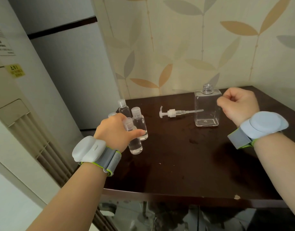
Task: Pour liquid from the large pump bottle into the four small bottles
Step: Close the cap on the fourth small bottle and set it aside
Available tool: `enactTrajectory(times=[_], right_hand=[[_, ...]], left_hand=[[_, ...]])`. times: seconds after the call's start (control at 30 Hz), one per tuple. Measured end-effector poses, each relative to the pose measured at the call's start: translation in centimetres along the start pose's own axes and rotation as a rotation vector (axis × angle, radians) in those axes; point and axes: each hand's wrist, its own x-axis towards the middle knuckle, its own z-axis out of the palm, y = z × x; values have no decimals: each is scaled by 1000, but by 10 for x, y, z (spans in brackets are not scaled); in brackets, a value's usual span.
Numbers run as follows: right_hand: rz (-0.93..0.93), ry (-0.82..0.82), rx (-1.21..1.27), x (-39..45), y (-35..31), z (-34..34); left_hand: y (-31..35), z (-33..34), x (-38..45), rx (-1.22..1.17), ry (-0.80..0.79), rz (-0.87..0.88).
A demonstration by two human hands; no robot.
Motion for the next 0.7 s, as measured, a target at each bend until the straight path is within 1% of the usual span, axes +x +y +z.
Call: enactTrajectory(times=[0.13,0.27,0.5,0.63,0.7], right_hand=[[-26,-6,-57,-2,-3,-1],[-32,-12,-85,-3,-5,-1],[-38,-30,-113,-4,-5,-2],[-32,13,-111,-2,-3,-1],[-26,64,-105,0,-3,-1]], left_hand=[[2,1,1,-17,-16,3],[5,2,-1,-54,1,28],[9,-2,-4,10,-53,71],[12,-4,-6,22,-48,32],[17,-8,-7,57,4,17]])
